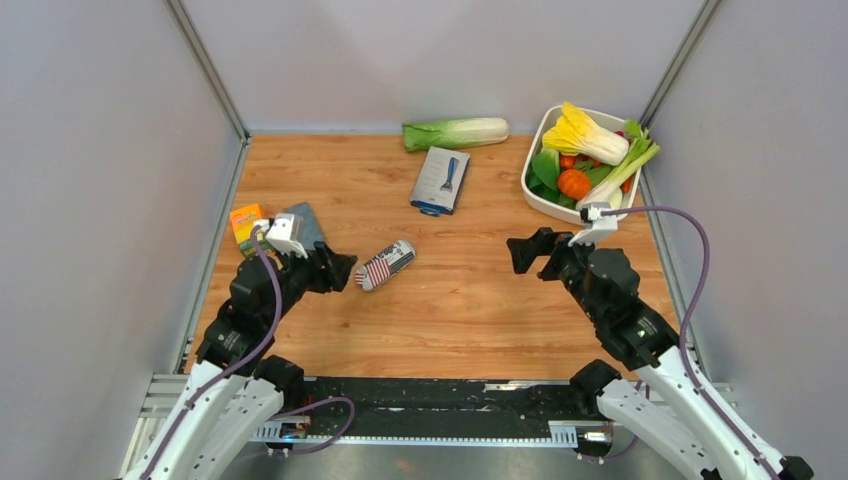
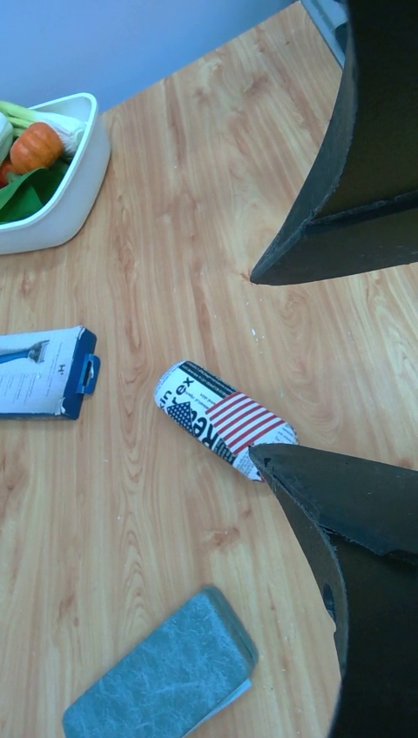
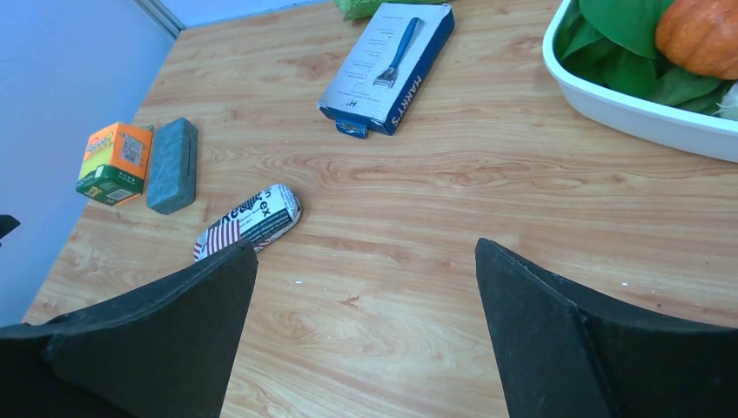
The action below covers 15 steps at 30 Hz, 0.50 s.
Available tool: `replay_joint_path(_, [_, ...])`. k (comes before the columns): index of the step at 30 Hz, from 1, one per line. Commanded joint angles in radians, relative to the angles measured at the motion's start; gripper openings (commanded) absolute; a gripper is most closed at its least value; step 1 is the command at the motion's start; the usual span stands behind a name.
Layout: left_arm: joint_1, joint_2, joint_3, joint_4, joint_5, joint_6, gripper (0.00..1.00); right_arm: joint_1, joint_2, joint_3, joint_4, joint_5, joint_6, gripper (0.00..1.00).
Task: Organize the sunglasses
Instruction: Reset both arms
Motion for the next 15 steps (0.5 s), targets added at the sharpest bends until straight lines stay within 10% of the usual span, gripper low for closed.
replay_joint_path(1, [0.002,-0.058,-0.019,-0.020,-0.010,-0.030,0.75,0.000,-0.070,-0.019,-0.015,0.061,-0.004,1.00])
replay_joint_path(15, [0.002,-0.108,-0.013,-0.034,0.033,-0.034,0.75,0.000,-0.127,0.000,-0.098,0.070,0.005,1.00])
